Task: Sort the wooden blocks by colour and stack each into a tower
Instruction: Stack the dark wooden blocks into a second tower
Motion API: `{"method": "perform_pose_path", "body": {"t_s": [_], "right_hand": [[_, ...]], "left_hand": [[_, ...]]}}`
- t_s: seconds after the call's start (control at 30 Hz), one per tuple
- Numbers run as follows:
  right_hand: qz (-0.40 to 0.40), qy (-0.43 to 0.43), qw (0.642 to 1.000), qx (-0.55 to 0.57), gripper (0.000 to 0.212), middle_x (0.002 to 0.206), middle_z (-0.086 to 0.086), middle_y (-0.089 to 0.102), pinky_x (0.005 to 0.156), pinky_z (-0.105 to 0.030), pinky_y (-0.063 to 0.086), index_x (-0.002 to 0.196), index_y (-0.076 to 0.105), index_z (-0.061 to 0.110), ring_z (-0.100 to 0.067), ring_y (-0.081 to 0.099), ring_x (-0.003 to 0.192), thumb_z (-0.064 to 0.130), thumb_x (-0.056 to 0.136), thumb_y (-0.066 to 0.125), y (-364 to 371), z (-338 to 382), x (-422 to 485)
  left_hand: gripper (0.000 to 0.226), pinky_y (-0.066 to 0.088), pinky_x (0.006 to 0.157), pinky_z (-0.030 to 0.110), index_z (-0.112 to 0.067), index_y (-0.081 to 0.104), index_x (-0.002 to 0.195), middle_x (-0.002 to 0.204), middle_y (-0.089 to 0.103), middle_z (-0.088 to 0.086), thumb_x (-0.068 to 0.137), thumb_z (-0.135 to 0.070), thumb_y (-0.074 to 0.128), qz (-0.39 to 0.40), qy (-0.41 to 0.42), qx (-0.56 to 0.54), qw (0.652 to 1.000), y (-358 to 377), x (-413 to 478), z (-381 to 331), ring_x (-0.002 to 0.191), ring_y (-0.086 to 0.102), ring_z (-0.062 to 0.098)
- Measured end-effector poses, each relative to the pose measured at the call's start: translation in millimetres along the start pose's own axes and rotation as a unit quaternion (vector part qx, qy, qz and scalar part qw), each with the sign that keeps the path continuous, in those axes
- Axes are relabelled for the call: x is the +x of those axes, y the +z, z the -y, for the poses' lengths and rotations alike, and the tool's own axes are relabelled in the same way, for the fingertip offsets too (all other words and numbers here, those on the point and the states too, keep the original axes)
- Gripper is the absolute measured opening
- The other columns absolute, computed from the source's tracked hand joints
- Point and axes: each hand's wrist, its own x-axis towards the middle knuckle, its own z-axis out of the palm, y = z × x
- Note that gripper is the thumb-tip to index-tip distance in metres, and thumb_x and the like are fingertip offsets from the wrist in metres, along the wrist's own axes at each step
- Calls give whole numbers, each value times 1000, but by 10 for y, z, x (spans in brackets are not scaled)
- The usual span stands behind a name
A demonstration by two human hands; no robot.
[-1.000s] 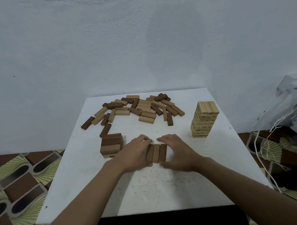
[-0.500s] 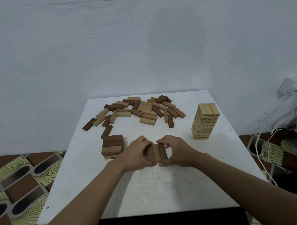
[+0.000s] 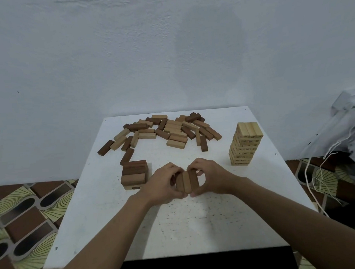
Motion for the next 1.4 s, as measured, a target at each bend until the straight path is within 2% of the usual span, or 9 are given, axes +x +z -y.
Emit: {"method": "perform_pose_path", "body": {"t_s": [0.17, 0.4, 0.63, 0.77, 0.93, 1.0, 1.13, 1.27, 1.4], "right_hand": [[4, 0, 1000, -4, 68, 118, 8, 55, 80, -15, 42, 123, 60, 22, -9, 48, 104, 38, 66, 92, 26, -36, 35], [-8, -12, 1000, -22, 73, 119, 8, 55, 79, -17, 42, 128, 59, 21, -9, 47, 104, 41, 65, 91, 0, -1, 35], [-69, -82, 994, -18, 63, 110, 6, 57, 76, -16, 35, 118, 66, 18, -9, 48, 100, 39, 64, 92, -232, 315, 54], [-87, -103, 991, -13, 59, 114, 5, 57, 81, -14, 36, 113, 68, 17, -8, 46, 105, 37, 63, 93, -382, 663, 147], [-93, -98, 990, -41, 58, 106, 7, 53, 91, -37, 46, 106, 67, 28, -13, 48, 104, 55, 60, 88, -357, 1093, 467], [-86, -94, 991, -50, 55, 107, 7, 52, 88, -35, 44, 106, 65, 27, -14, 46, 106, 52, 62, 89, -301, 1223, 581], [-68, -81, 991, -78, 50, 104, 10, 46, 89, -37, 40, 103, 64, 29, -14, 40, 108, 49, 65, 89, -174, 1375, 721], [-47, -63, 992, -101, 48, 91, 5, 53, 72, -28, 38, 100, 71, 18, -13, 42, 91, 47, 66, 88, -9, 1411, 822], [-30, -24, 990, -137, 54, 102, 2, 53, 86, -42, 38, 104, 67, 25, -19, 42, 103, 58, 65, 84, 132, 1358, 895]], "left_hand": [[64, 55, 84, 33, -27, 60, 126, 112, 64, -8, 71, -33, 91, -11, -8, -22, 1000, 15, -17, 7, 96, 61, 14], [60, 54, 86, 38, -27, 59, 122, 112, 61, -11, 71, -34, 90, -8, 20, -18, 1000, -61, -23, -44, 99, 57, 8], [71, 46, 70, 13, -29, 55, 125, 108, 58, -18, 66, -34, 95, -31, 36, 2, 999, -562, -85, -238, 85, 55, -4], [79, 55, 74, 26, -36, 53, 123, 108, 62, -17, 58, -30, 98, -51, 32, -5, 998, -996, -199, -265, 82, 61, 11], [79, 54, 78, 24, -34, 60, 120, 104, 65, -23, 53, -28, 102, -61, 16, 3, 998, -1483, -302, -43, 85, 64, 14], [80, 53, 77, 24, -29, 61, 122, 104, 66, -23, 53, -29, 102, -62, 5, 6, 998, -1579, -331, 92, 86, 63, 13], [85, 46, 83, 12, -31, 59, 128, 112, 68, -17, 55, -32, 101, -59, -8, 5, 998, -1591, -374, 389, 103, 60, 0], [85, 49, 94, 20, -30, 60, 129, 118, 68, -15, 54, -28, 100, -40, -29, -26, 998, -1502, -405, 627, 114, 60, 0], [81, 50, 89, 13, -27, 61, 126, 118, 66, -11, 56, -18, 100, -36, -40, -43, 998, -1405, -408, 741, 112, 60, 0]]}}
